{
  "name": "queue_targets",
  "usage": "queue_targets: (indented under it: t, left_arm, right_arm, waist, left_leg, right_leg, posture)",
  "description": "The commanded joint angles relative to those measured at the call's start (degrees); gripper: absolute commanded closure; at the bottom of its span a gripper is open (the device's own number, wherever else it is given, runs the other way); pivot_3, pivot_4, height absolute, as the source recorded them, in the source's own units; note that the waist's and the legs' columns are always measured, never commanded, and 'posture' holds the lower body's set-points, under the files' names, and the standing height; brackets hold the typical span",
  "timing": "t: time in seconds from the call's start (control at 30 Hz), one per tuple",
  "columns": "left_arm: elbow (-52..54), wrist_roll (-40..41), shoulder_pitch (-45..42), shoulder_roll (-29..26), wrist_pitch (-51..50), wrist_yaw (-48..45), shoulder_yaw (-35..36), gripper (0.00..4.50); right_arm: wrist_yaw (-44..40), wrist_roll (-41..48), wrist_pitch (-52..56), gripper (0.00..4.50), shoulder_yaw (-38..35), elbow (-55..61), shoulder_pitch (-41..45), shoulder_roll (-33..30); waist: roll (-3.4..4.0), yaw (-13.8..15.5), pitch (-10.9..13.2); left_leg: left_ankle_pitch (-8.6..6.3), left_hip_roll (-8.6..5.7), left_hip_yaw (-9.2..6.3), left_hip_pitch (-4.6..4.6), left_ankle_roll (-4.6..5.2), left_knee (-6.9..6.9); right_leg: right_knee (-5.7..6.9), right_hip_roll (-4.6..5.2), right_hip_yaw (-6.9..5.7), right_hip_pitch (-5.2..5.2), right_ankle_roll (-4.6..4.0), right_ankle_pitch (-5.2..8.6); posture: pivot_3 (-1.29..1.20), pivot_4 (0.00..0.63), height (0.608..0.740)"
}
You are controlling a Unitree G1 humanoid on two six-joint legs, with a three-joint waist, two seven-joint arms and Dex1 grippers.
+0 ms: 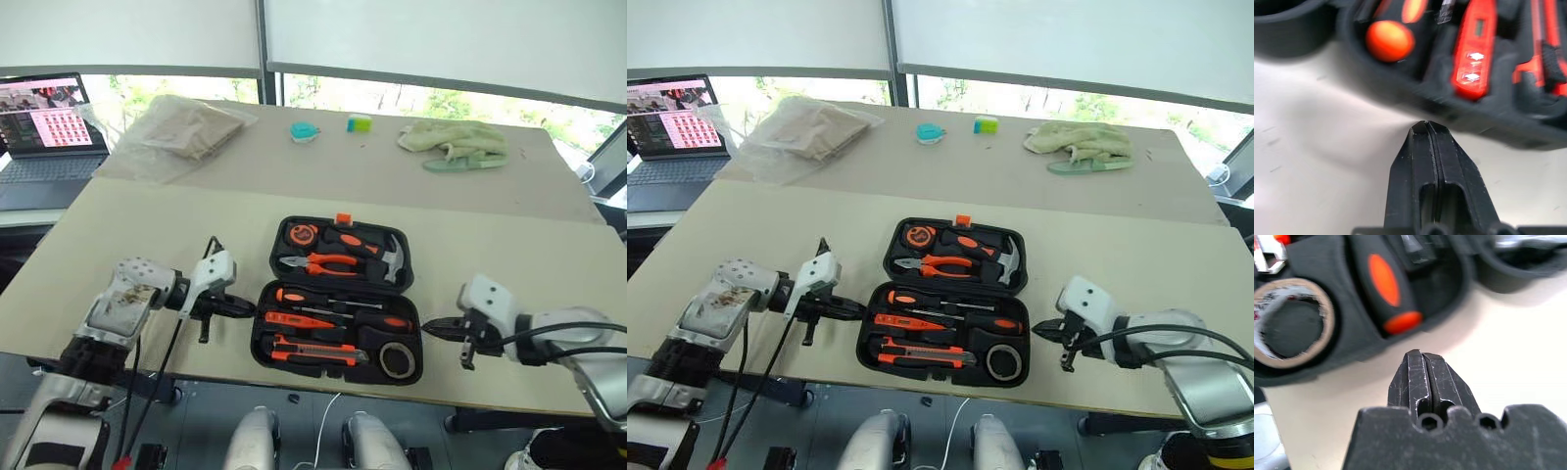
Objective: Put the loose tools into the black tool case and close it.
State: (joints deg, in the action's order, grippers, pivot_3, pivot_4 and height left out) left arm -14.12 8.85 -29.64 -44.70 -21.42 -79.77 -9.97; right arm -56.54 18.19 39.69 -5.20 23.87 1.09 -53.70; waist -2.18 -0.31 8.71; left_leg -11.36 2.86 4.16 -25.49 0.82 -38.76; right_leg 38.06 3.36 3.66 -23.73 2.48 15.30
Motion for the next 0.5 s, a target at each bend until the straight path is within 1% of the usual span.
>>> queue_targets:
  t: [0.03,0.1,0.13,0.17,0.2,0.23,0.3,0.37,0.5]
  left_arm:
    - [-10.2,0.3,-8.1,-0.3,-6.6,3.1,3.0,2.78]
    - [-14.3,2.8,-14.7,2.1,-14.8,4.8,4.3,2.09]
    - [-15.7,4.0,-17.4,3.3,-19.1,5.2,4.7,1.69]
    - [-16.8,4.8,-19.7,4.4,-22.7,5.4,4.9,1.43]
    - [-17.6,5.2,-21.1,5.1,-24.9,5.6,5.0,1.00]
    - [-18.5,5.2,-22.7,6.6,-26.3,7.2,5.3,0.69]
    - [-20.8,5.6,-25.6,9.5,-30.2,10.4,5.8,0.69]
    - [-21.6,5.8,-26.9,11.2,-32.1,11.6,5.6,0.69]
    - [-22.6,4.4,-26.9,13.7,-31.7,12.3,3.1,0.69]
  right_arm:
    - [0.7,4.9,6.3,3.36,-4.9,-2.9,4.3,-0.3]
    - [2.5,9.1,12.4,2.72,-6.5,-5.4,9.3,2.0]
    - [3.4,11.1,15.5,2.33,-7.0,-6.6,11.9,3.2]
    - [4.2,12.4,17.9,2.05,-7.3,-7.8,14.1,4.4]
    - [4.9,13.3,19.6,1.68,-7.4,-8.5,15.6,5.1]
    - [6.4,13.7,22.0,1.37,-7.3,-10.3,18.0,6.4]
    - [9.4,14.4,25.9,1.37,-7.1,-14.8,22.7,8.9]
    - [10.7,15.0,28.3,1.37,-6.6,-17.7,25.8,10.4]
    - [13.2,14.3,30.4,1.37,-3.5,-23.4,31.0,13.5]
  waist:
    - [-0.02,-0.1,0.0]
    - [-0.05,-0.2,0.0]
    - [-0.11,-0.3,0.1]
    - [-0.14,-0.3,0.1]
    - [-0.14,-0.2,0.1]
    - [-0.14,-0.1,0.1]
    - [-0.15,-0.3,0.1]
    - [-0.14,-0.3,0.1]
    - [-0.14,-0.6,0.1]
  left_leg:
    - [0.00,0.00,0.00,0.13,0.00,0.01]
    - [0.01,0.00,0.00,0.21,0.00,-0.01]
    - [0.02,0.00,-0.01,0.20,0.01,-0.02]
    - [0.02,0.00,-0.03,0.21,0.02,-0.05]
    - [0.03,0.00,-0.06,0.19,0.02,-0.06]
    - [0.03,-0.03,-0.08,0.18,0.03,-0.04]
    - [0.00,-0.04,-0.10,0.19,0.04,0.03]
    - [-0.02,-0.06,-0.13,0.09,0.04,0.04]
    - [0.01,-0.06,-0.13,-0.41,0.02,0.00]
  right_leg:
    - [0.00,0.00,0.00,0.11,-0.01,0.00]
    - [-0.02,-0.01,0.00,0.21,0.00,0.01]
    - [-0.02,0.00,0.00,0.21,0.00,0.01]
    - [-0.01,-0.02,0.00,0.24,0.00,0.01]
    - [-0.01,-0.02,-0.01,0.25,0.02,0.00]
    - [-0.02,0.01,-0.01,0.26,0.03,0.01]
    - [-0.08,0.02,-0.02,0.30,0.07,0.03]
    - [-0.09,0.04,-0.02,0.22,0.07,0.04]
    - [0.07,0.01,0.03,-0.40,0.02,0.00]
  posture:
    - [0.00,0.150,0.740]
    - [0.00,0.150,0.740]
    - [0.00,0.150,0.740]
    - [0.00,0.150,0.740]
    - [0.00,0.150,0.740]
    - [0.00,0.150,0.740]
    - [0.00,0.150,0.740]
    - [0.00,0.150,0.740]
    - [0.00,0.150,0.740]
